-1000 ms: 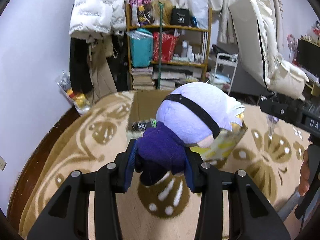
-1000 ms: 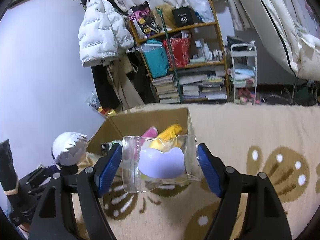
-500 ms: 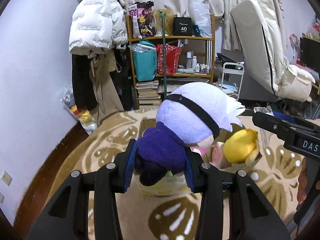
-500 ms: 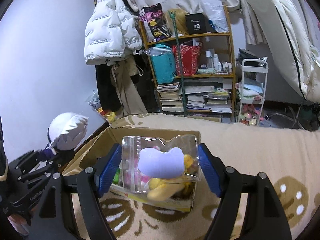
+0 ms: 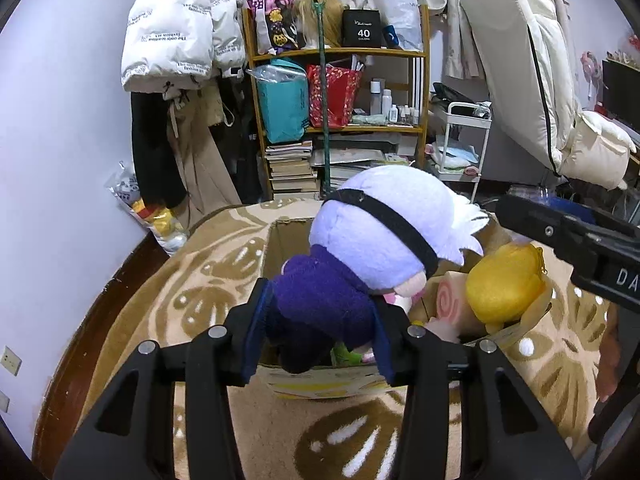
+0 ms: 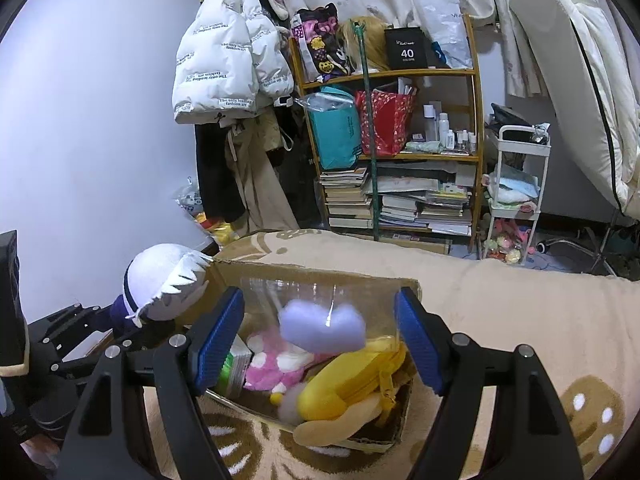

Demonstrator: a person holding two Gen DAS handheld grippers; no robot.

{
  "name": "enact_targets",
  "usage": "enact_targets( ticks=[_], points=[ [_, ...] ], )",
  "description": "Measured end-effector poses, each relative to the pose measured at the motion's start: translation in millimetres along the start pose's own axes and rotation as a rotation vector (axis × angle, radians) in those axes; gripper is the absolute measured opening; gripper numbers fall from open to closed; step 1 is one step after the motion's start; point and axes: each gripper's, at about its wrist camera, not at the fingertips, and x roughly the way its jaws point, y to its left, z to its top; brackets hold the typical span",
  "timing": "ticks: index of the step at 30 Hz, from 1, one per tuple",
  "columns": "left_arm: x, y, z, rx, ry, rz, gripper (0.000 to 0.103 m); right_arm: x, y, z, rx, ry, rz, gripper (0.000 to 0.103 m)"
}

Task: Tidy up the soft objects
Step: 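Carry the bag into the box with the right tool while the left tool carries the doll there, then open both tools over the box and withdraw them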

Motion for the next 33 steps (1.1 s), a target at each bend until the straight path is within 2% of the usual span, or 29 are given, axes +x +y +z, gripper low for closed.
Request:
enact_targets(
  ticks=[8,13,16,19,21,24,27,33],
  points=[
    [9.1,-7.6,-7.6,0.020,0.029,0.015,0.051,5.3,-0.8,-4.3,0.006,0.019,-0.003,0.081],
    [-1.4,-6.2,-7.4,0.013,0.003,0.027,0.066,1.7,0.7,-5.7,0.013,0.016,0.005,0.087],
    [-8.9,-2.7,-8.3,0.002,-0.007,0.038,0.069,-4.4,3.4,-7.2,0.015,0.009,0.009,0.090],
    [-19.9,0.8,-11.4,-0.003,-0.018,0.055,0.078,-12.2,6.0,-8.5,0.013,0.001,0.007,0.091],
    [-27.1,3.0,-12.2,-0.010,-0.032,0.061,0.079,-19.7,7.0,-9.1,0.018,-0.011,0.006,0.096],
    [-39.9,6.6,-12.4,-0.012,-0.040,0.065,0.081,-31.6,8.1,-9.1,0.028,-0.033,0.007,0.098],
    [-55.6,8.1,-13.2,-0.009,-0.060,0.071,0.091,-43.0,10.6,-9.2,0.027,-0.046,0.001,0.103],
    [-87.3,13.2,-14.7,-0.019,-0.096,0.092,0.100,-70.4,18.2,-11.7,-0.017,-0.063,-0.018,0.103]
  ],
)
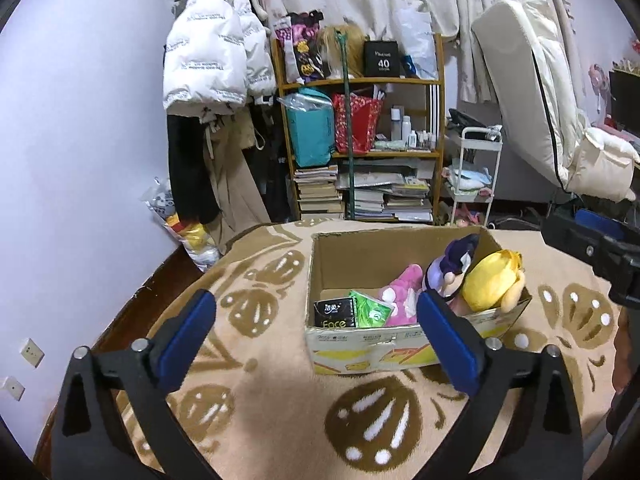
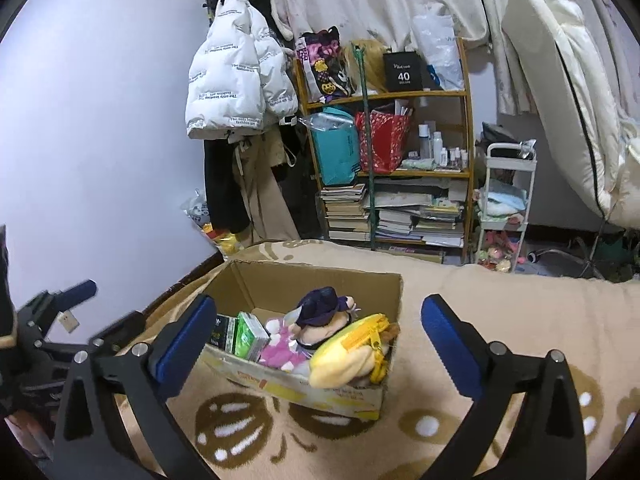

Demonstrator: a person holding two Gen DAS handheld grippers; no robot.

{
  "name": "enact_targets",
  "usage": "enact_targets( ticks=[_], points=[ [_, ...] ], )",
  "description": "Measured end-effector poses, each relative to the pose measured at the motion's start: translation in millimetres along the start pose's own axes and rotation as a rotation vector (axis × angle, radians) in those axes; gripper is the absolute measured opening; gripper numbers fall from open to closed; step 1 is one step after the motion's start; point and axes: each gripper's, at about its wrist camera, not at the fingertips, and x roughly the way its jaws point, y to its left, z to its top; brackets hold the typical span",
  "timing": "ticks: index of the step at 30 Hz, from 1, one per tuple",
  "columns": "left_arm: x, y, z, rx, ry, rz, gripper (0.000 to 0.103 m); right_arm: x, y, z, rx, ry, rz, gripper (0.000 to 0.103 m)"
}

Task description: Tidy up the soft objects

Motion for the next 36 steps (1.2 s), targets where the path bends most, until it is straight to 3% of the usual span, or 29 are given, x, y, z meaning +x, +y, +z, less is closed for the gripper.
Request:
enact_targets(
  ticks=[19,36],
  points=[
    [-88.6,21.9,-13.4,-0.031,-0.116,0.055,0.101,-85.1,19.0,-15.1,-0.024,-0.105,-0.056,0.103],
    [-89.0,32.9,-27.9,-0.058,-0.127,0.067,0.102,-95.0,11.1,-25.0,-0.012,-0.096,-0.078,0.103]
  ],
)
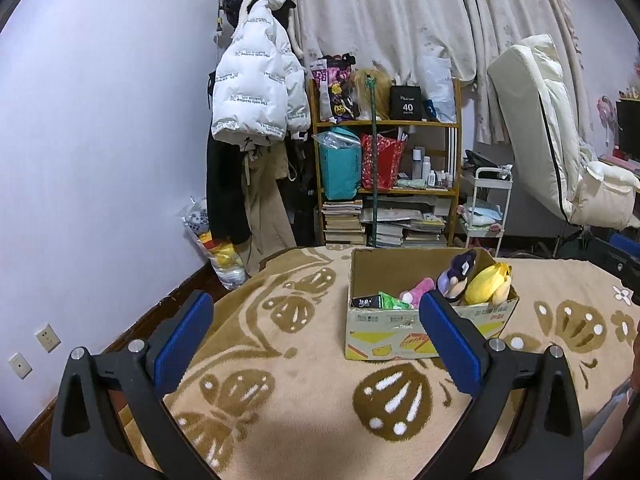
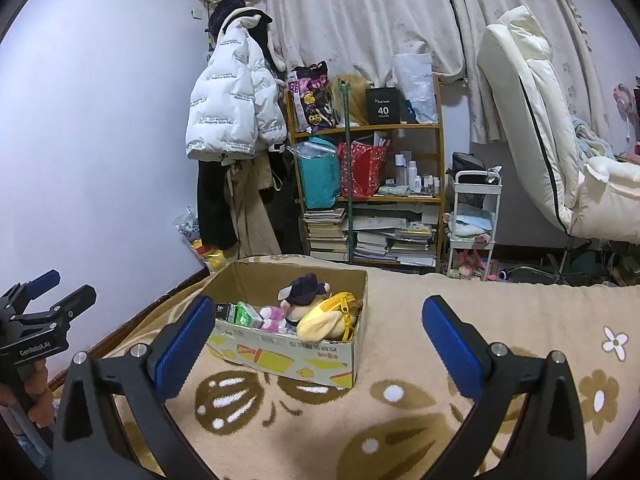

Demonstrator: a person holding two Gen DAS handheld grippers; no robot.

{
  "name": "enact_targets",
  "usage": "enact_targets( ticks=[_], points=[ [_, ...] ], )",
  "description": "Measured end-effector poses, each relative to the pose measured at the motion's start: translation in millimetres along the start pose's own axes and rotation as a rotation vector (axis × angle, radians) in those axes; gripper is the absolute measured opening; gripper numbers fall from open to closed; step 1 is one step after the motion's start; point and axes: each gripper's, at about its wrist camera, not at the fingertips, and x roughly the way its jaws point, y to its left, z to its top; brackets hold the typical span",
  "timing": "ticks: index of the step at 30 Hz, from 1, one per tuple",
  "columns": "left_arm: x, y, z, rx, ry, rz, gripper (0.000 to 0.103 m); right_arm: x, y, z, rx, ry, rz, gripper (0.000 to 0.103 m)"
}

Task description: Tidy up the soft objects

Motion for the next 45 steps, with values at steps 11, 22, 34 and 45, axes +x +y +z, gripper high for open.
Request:
enact_targets(
  ticks=[11,22,34,45],
  points=[
    [7.9,-4.8,-5.9,0.007,0.008,0.012,0.102,13.8,-7.5,-1.9,0.001,0.023,-0.011,0.103],
    [14.5,-10.1,-11.0,0.017,0.017,0.014,0.102,21.1,-8.4,-7.7,-0.007,0.041,-0.015,0.103],
    [14.2,-12.5,-13.5,0.029,0.024,0.011,0.102,25.0,-9.4,-11.2,-0.008,0.053,-0.019,0.103],
    [14.7,-13.8,-14.6,0.031,0.024,0.014,0.102,24.9,-8.5,-10.9,-0.007,0.052,-0.020,0.103]
  ],
)
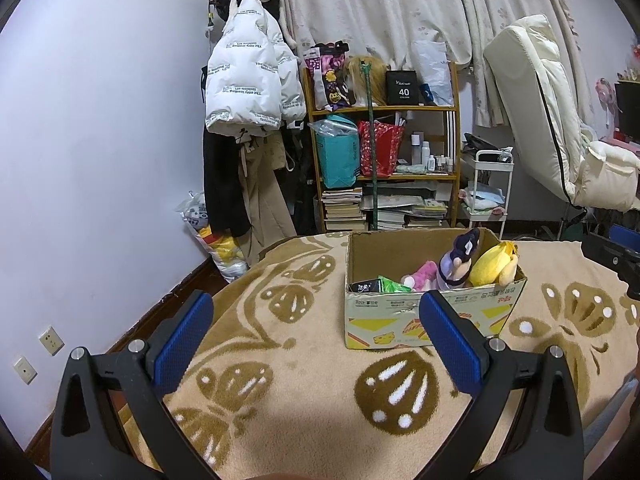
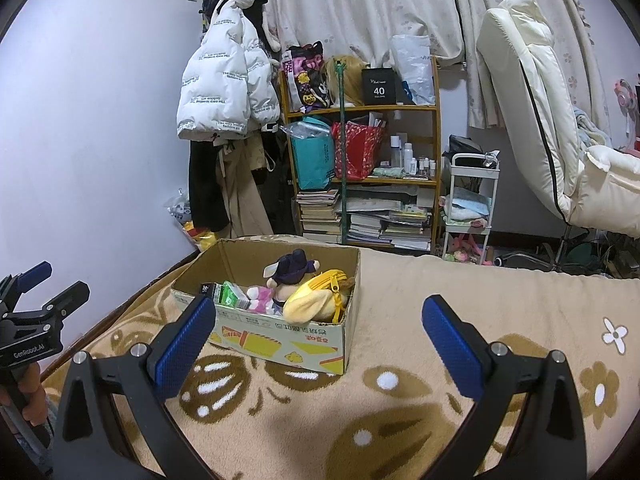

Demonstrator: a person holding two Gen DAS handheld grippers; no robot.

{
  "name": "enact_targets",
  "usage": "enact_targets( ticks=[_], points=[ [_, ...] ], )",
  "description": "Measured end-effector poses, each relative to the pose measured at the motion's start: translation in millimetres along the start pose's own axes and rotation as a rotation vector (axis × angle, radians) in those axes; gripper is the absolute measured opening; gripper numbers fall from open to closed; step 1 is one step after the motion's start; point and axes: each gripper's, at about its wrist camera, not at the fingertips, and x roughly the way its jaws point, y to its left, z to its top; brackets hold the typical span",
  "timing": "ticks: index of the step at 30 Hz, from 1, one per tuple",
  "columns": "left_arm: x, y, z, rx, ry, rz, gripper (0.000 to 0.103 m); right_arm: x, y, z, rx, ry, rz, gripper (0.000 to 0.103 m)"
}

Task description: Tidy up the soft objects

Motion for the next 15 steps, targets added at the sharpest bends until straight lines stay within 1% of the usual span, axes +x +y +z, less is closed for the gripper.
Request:
enact_targets(
  ticks=[15],
  points=[
    [0.2,-0.2,-0.3,-0.001,0.002,-0.003,0.102,-0.3,-0.7,1.1,-0.001,0.001,0.000,0.103]
  ],
)
